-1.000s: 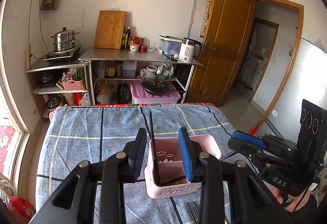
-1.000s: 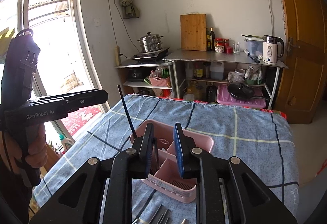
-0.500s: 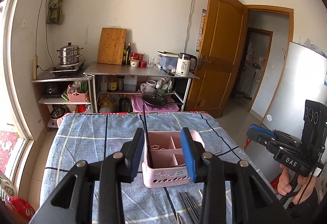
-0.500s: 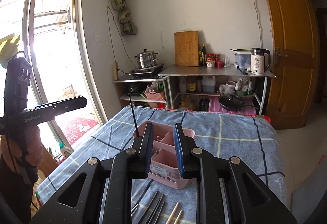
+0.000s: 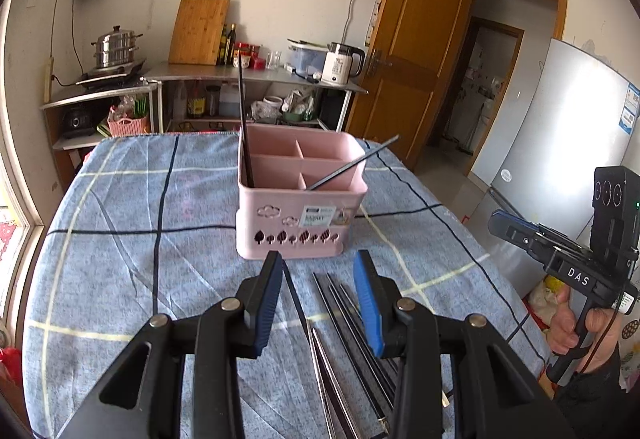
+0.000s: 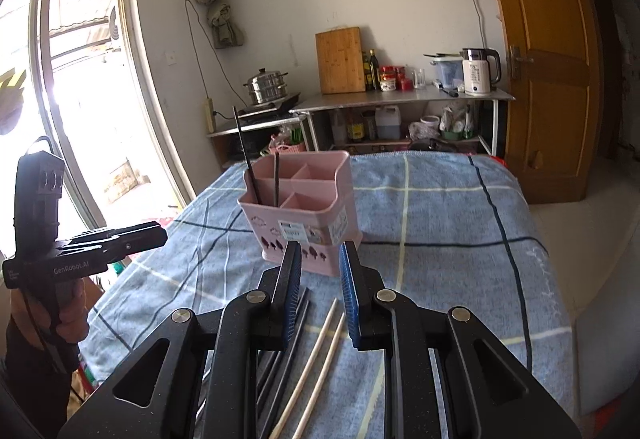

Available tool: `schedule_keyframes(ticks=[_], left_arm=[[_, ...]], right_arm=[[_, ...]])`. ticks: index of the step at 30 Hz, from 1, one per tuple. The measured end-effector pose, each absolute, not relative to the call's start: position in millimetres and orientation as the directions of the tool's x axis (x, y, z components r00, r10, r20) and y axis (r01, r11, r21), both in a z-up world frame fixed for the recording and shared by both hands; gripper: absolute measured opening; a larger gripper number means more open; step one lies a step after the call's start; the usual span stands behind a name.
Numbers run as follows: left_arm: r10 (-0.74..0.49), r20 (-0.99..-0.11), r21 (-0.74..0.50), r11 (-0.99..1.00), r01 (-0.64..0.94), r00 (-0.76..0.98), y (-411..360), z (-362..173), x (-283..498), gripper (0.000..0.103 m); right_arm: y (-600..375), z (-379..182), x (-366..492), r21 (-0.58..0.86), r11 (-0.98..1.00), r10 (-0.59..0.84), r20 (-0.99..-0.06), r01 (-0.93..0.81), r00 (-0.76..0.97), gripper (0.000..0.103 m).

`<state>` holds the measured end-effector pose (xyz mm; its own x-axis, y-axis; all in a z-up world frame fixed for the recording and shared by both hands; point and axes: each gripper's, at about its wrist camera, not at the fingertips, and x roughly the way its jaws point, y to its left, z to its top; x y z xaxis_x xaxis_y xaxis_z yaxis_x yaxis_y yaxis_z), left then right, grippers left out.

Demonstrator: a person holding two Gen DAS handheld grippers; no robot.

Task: Organize utensils
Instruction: 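Lower the left gripper onto a wooden chopstick and close while the right gripper grasps another wooden chopstick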

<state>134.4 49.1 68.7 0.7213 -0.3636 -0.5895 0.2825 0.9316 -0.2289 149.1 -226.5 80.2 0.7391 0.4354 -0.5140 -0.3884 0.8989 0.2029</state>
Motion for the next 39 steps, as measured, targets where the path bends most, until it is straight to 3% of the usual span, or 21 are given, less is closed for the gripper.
schedule_keyframes(ticks=[9, 19, 27, 31, 39], left_arm=[[-0.388, -0.679, -0.253, 0.92, 0.298, 0.623, 24, 22, 153, 0.038], [-0.39, -0.721, -0.246, 0.917, 0.315, 0.573, 9, 4, 174, 0.038], [-0.399, -0.728, -0.255, 0.912, 0.321, 0.558, 9, 1, 182, 0.038], [-0.405, -0.732, -0.256, 0.909, 0.33, 0.548, 4, -1, 186, 0.038], [-0.443, -0.748, -0.271, 0.884, 0.381, 0.494, -24, -7, 195, 0.038]], right_arm=[[-223, 28, 162, 0.206, 0.919, 0.387, -0.632, -0.336, 0.671, 0.02], [-204, -29, 184, 0.193, 0.929, 0.348, -0.751, -0.317, 0.561, 0.018], [-187, -50, 198, 0.159, 0.933, 0.313, -0.801, -0.323, 0.511, 0.018], [-186, -52, 198, 0.123, 0.936, 0.287, -0.808, -0.33, 0.515, 0.009], [-211, -51, 199, 0.111, 0.94, 0.271, -0.814, -0.321, 0.513, 0.007]])
